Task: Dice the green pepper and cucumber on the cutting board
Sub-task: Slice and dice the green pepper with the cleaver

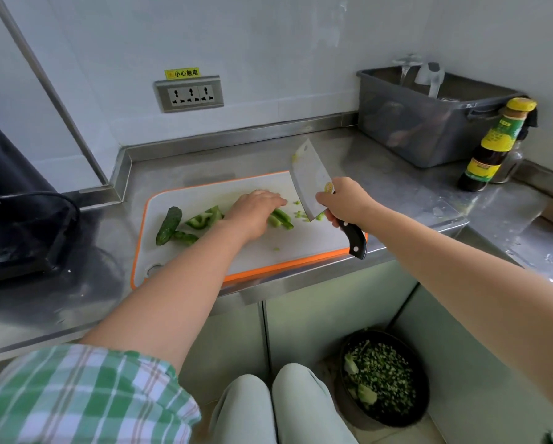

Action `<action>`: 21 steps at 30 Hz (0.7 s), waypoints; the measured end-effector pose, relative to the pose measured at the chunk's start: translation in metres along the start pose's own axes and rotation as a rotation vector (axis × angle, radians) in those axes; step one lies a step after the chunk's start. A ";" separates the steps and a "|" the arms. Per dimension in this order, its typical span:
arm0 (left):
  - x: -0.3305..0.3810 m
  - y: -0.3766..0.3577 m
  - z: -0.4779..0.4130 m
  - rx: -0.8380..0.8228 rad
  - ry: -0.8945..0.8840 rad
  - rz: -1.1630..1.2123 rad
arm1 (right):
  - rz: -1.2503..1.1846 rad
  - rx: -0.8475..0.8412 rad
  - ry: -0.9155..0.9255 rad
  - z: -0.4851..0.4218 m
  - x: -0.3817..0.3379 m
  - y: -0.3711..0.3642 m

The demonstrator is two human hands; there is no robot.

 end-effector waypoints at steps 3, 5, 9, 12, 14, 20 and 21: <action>-0.006 -0.002 -0.009 -0.006 -0.041 -0.058 | 0.001 -0.007 0.019 -0.006 0.004 0.001; -0.008 -0.002 -0.011 -0.011 -0.066 -0.087 | -0.005 -0.015 0.014 -0.007 0.005 0.000; -0.008 -0.001 -0.010 -0.097 -0.087 -0.131 | -0.016 -0.030 0.007 -0.008 0.007 -0.002; -0.005 -0.004 -0.009 -0.146 -0.057 -0.266 | -0.010 -0.042 0.002 -0.008 0.008 -0.005; 0.000 -0.004 -0.009 -0.139 -0.038 -0.371 | -0.006 -0.046 -0.005 -0.007 0.009 -0.005; 0.001 -0.007 -0.006 0.014 0.088 -0.372 | -0.022 -0.054 -0.013 0.003 0.007 -0.005; -0.002 -0.003 -0.005 0.088 0.158 -0.316 | -0.022 -0.058 -0.007 0.006 0.006 -0.005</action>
Point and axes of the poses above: each hand's wrist, its own z-axis away from the middle knuckle, its own y-axis out of the back of the hand, x = y × z, the point moved 4 cm from there along -z, towards the middle knuckle, and after that the axes turned 3 degrees about z, right-handed, at the moved point
